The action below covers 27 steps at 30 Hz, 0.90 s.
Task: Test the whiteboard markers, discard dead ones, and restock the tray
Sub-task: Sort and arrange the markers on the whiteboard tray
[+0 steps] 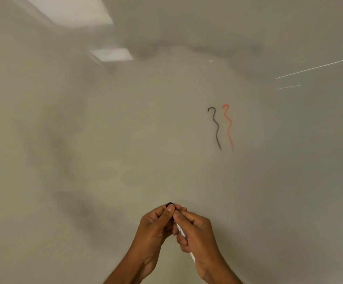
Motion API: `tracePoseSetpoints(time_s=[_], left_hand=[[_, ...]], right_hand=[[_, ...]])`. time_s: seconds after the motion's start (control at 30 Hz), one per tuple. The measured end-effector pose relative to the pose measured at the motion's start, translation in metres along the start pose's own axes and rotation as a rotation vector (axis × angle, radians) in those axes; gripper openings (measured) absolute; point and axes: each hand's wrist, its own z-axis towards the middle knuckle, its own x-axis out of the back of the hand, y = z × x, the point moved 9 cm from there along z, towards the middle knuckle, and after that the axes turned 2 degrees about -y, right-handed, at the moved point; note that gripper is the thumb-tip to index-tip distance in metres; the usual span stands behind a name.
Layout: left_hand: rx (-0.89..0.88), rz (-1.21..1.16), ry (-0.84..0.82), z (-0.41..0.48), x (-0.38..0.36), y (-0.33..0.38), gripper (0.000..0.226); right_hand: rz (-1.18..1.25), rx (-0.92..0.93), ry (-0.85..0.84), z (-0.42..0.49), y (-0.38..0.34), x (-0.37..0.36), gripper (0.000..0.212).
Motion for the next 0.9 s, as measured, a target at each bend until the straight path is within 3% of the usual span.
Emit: tracePoseSetpoints(time_s=[0.4,0.6,0.73,0.9], left_hand=[[0.030,-0.016,0.051,0.022,-0.037,0.009,0.030],[0.007,-0.039,0.031,0.027,-0.047,0.022,0.031],[-0.016,-0.084,0.027,0.029,-0.051,0.028,0.030],[-0.136,-0.184,0.144,0.042,-0.030,0.058,0.031]], right_hand=[[-0.307,0.215,0.151,0.002,-0.050,0.031,0.038],[-0.430,0.306,0.237,0.001,-0.070,0.030,0.020],[-0.461,0.354,0.252,-0.003,-0.080,0.026,0.027],[-0.399,0.369,0.272,-0.012,-0.076,0.030,0.019]])
